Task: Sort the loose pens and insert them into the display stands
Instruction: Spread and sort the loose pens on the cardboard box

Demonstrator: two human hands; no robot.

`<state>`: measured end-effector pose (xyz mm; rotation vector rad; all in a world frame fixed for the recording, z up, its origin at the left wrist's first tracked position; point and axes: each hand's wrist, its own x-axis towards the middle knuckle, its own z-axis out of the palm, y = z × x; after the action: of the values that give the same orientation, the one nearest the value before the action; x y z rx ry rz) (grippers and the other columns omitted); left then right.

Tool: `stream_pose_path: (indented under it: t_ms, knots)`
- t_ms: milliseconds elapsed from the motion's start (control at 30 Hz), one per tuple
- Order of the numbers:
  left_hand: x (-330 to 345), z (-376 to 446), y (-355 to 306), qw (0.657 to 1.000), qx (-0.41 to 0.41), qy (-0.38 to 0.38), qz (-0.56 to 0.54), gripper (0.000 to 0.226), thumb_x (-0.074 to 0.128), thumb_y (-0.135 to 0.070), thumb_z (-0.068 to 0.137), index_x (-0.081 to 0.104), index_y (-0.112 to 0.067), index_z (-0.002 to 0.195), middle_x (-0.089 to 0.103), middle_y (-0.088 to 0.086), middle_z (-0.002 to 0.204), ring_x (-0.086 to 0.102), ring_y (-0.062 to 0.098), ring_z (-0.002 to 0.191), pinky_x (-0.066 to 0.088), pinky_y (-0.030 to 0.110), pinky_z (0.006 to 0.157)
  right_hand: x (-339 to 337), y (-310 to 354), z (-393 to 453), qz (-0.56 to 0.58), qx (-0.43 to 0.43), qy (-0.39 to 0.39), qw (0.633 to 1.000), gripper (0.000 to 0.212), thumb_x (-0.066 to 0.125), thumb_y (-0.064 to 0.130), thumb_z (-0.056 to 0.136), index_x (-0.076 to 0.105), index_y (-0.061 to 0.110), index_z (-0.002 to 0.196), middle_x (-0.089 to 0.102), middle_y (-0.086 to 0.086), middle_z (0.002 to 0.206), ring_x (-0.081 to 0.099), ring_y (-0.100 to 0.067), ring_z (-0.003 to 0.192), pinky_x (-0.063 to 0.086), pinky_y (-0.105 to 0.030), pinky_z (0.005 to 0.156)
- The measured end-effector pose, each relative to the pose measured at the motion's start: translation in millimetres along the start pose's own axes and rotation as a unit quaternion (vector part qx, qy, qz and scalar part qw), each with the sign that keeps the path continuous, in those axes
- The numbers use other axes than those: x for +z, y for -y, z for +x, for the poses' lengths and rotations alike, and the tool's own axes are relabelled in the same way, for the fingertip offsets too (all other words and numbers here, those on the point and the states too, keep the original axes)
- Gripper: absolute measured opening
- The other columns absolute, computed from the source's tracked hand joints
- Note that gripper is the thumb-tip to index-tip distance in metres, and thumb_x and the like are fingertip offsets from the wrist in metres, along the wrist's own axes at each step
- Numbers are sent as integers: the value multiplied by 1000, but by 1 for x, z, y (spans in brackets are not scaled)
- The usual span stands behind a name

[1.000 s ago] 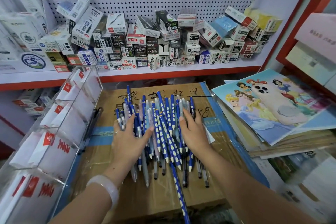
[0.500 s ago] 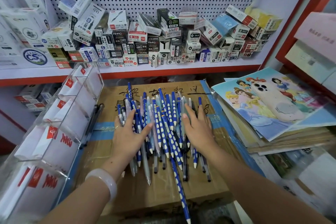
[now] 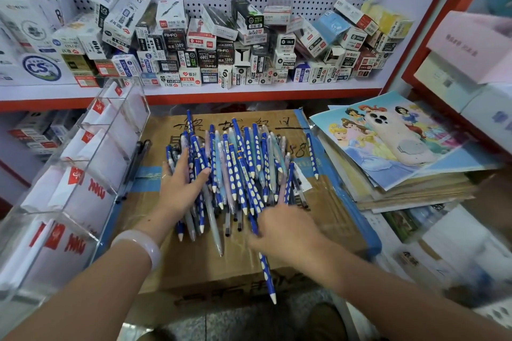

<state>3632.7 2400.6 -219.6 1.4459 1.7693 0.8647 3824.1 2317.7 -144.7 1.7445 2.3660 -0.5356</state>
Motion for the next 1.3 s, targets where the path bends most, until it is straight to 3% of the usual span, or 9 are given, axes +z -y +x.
stream_pose_path:
  t_ms: [167,400,600,700,833,1000,1067,1200,1300]
  knots:
    - [-1,-3,-1,1000,-19,15,-6,70,49,-47,90,6,-44,146,-3,5,158,-12,20,144,5,46,114,22,9,4,-7,49,107,993,37,51,24,93,35,14,61,38,-1,66,53,-23,78,40,-31,61]
    - [-7,-6,3,1000,-5,25,16,74,50,-45,90,5,-37,148,-1,3,158,-15,20,143,7,47,114,-16,-4,-6,204,6,244,948,25,51,20,89,53,15,64,53,5,57,45,-5,46,38,-16,46]
    - [-3,-9,6,999,3,9,50,72,41,-55,89,-5,-47,144,-2,12,157,-12,26,143,10,45,114,-56,-15,63,297,44,-68,952,33,52,23,90,42,14,61,37,1,57,35,-14,50,37,-17,56]
    - [-4,-11,6,997,1,12,71,73,39,-57,89,-6,-44,145,-6,13,157,-6,29,144,12,44,114,-53,-14,109,175,93,-103,975,43,54,27,88,32,15,53,31,1,52,30,-14,46,39,-24,57]
    - [-9,-10,11,992,10,48,120,85,45,-59,85,-10,-38,146,-12,10,156,2,31,144,14,42,114,-45,-17,139,131,119,-125,976,42,53,34,89,37,15,55,41,1,54,42,-16,51,45,-42,93]
    - [-9,-7,13,992,20,28,121,83,45,-61,84,-4,-38,147,-6,8,157,-1,27,145,15,41,114,-36,-39,132,228,161,-321,905,29,43,34,95,55,11,81,57,-5,71,54,-23,65,45,-29,60]
    - [-7,-6,11,994,14,5,104,79,45,-59,86,2,-36,148,-1,8,157,-2,24,145,14,41,114,-29,-61,125,229,212,-393,865,26,41,28,95,56,9,103,61,-10,91,56,-26,83,43,-31,64]
    - [-5,-4,12,995,1,-8,95,75,43,-58,87,5,-37,148,1,8,157,0,25,145,13,42,115,5,-104,123,181,250,-332,891,40,35,30,97,48,9,129,50,-19,129,43,-34,121,36,-44,102]
    - [-4,-3,11,996,-8,-17,85,73,42,-57,88,6,-38,148,2,8,157,-1,25,145,11,43,115,23,-117,121,155,245,-231,929,48,24,39,100,32,21,145,31,-19,149,23,-31,140,15,-44,116]
